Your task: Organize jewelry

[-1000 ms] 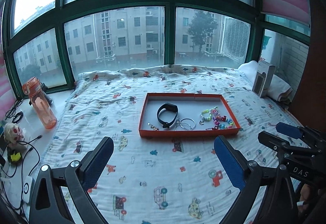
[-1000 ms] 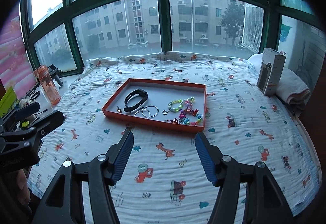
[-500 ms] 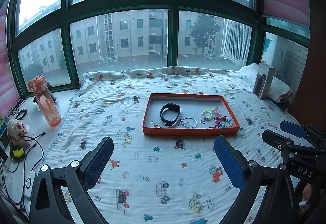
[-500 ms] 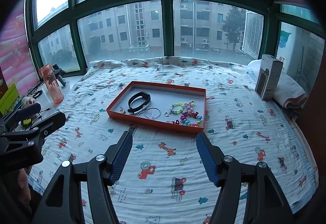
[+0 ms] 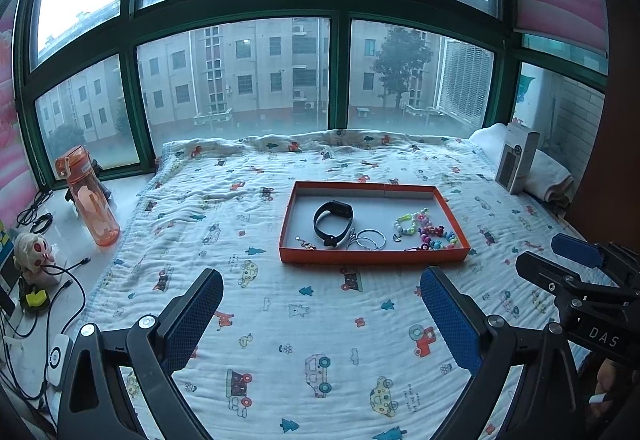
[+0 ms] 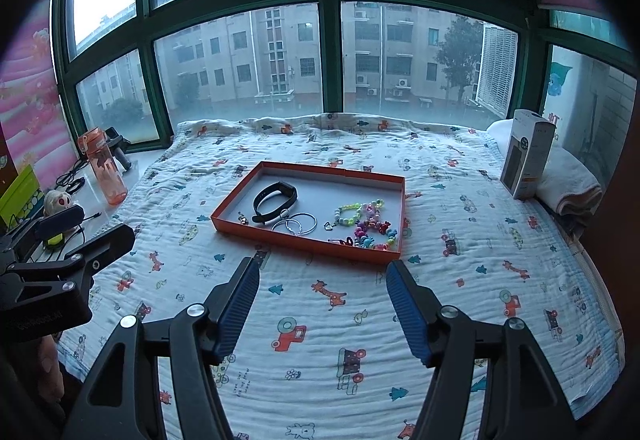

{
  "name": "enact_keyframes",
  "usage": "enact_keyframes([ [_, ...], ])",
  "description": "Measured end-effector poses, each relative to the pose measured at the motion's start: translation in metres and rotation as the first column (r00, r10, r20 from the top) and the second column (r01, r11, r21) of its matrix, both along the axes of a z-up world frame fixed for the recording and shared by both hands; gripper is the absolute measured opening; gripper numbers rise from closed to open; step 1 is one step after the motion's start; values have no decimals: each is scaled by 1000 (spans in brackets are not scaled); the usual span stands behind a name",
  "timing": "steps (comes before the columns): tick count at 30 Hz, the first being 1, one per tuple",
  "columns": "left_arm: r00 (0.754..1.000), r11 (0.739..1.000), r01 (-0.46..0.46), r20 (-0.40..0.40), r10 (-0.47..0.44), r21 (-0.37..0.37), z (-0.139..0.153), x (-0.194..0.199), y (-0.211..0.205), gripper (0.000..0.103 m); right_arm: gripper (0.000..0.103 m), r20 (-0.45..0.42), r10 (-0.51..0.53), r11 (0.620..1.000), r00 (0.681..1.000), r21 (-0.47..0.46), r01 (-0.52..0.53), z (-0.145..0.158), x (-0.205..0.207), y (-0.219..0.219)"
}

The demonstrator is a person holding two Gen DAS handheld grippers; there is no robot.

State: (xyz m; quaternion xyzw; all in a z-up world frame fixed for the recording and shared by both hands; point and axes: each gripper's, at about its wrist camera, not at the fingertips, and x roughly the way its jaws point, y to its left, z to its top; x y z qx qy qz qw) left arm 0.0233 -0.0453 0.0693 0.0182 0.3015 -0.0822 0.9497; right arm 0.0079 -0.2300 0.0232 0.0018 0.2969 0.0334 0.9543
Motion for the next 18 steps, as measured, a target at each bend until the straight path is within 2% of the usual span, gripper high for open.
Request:
enact_keyframes([
  [18, 1000, 1000, -1, -14, 1, 0, -7, 4, 0, 103, 73, -5, 1, 1000, 1000, 6, -1, -1, -1, 0],
])
